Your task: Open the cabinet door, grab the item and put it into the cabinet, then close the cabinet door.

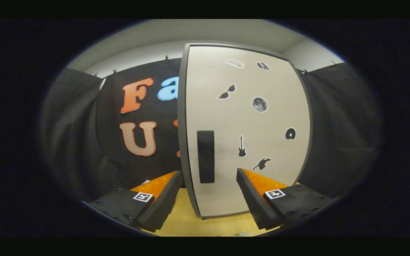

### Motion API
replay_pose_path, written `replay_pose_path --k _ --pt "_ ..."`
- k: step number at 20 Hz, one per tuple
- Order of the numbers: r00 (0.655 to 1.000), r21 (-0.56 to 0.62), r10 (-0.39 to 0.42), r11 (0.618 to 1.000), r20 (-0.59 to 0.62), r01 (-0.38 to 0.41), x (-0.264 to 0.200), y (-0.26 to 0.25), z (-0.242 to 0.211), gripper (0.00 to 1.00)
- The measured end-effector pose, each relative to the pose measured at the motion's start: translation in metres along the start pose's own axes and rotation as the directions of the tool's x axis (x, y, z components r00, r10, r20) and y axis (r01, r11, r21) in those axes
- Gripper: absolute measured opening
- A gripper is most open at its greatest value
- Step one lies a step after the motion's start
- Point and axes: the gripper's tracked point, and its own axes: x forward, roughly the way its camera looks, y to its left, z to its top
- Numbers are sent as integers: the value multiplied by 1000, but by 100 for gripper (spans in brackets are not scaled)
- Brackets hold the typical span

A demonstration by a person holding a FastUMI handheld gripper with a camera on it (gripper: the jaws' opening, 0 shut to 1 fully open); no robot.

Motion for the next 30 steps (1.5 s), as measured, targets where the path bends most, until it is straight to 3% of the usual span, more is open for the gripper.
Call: replay_pose_path --k 3,7,9,10,13,21,27,30 --pt "999 2 -5 1000 -31 5 32 -3 -2 96" --pt "997 2 22 1000 -69 -22 56 0 -7 73" --pt "996 -4 34 999 -79 -34 62 4 -9 66" --pt "996 -8 29 1000 -84 -30 64 4 -10 55" --pt "996 -4 22 1000 -86 -23 69 1 -13 43" --pt "994 -3 43 999 -105 -44 53 0 -13 32" --pt "996 38 20 999 -87 -16 18 -10 -7 28" --pt "997 -6 -14 1000 -75 14 5 -23 -8 27"
